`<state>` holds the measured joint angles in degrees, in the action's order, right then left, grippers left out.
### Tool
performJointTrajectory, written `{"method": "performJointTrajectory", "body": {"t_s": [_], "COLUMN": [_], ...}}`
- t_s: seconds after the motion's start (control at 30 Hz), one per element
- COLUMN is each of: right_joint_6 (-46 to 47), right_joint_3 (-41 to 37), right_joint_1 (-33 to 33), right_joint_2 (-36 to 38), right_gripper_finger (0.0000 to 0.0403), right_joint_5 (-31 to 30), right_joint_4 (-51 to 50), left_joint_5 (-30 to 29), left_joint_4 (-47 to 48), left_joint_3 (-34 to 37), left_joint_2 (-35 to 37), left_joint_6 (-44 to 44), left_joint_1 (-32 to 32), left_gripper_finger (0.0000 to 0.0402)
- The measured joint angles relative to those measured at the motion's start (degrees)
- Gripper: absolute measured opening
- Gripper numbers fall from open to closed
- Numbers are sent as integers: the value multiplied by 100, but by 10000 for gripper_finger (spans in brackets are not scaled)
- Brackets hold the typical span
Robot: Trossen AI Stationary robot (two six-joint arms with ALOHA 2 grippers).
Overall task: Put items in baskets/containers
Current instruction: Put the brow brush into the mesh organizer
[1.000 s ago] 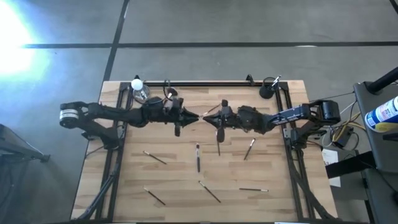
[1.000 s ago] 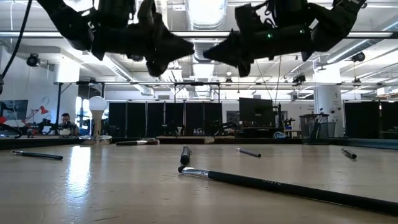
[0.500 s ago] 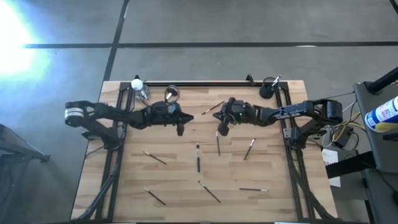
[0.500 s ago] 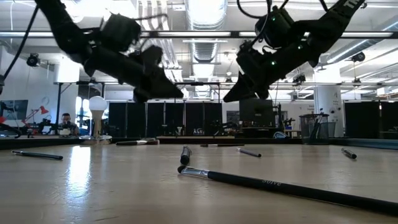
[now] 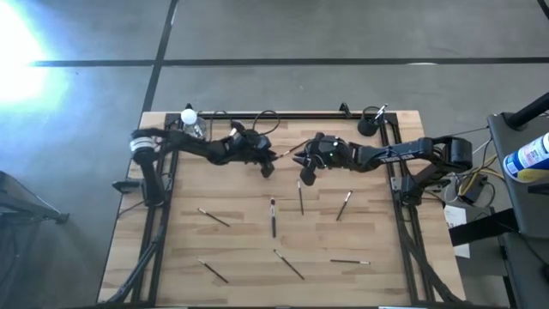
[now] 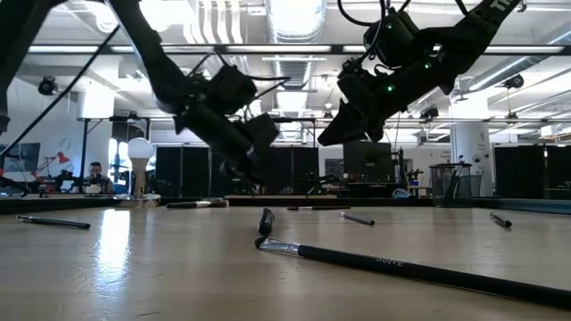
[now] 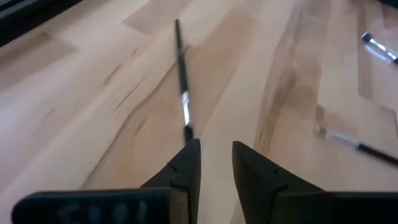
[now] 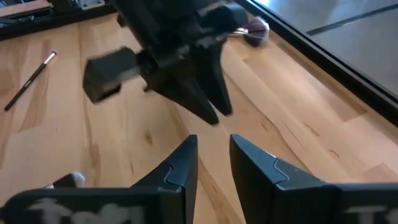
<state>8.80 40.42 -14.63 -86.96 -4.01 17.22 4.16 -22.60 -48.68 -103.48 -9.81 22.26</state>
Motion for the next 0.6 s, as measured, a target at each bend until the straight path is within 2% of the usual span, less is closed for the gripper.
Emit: {"method": "performJointTrajectory", "body": {"t_s": [0.2,0.6], "right_joint_6": [-48,-189], "right_joint_3": [-2,-4], "right_joint_1": [2,13], "right_joint_2": [0,0], "right_gripper_finger": [89,81], "right_joint_5": [-1,-2], "right_joint_4": [-55,-77], "left_joint_5": [-1,45], "left_joint_4": [-7,-405], "left_joint_3": [-386,-532], "left_joint_2": [-550,-1111], "left_joint_6": [170,133], "left_joint_1": [40,179], "left_gripper_finger": [85,82]}}
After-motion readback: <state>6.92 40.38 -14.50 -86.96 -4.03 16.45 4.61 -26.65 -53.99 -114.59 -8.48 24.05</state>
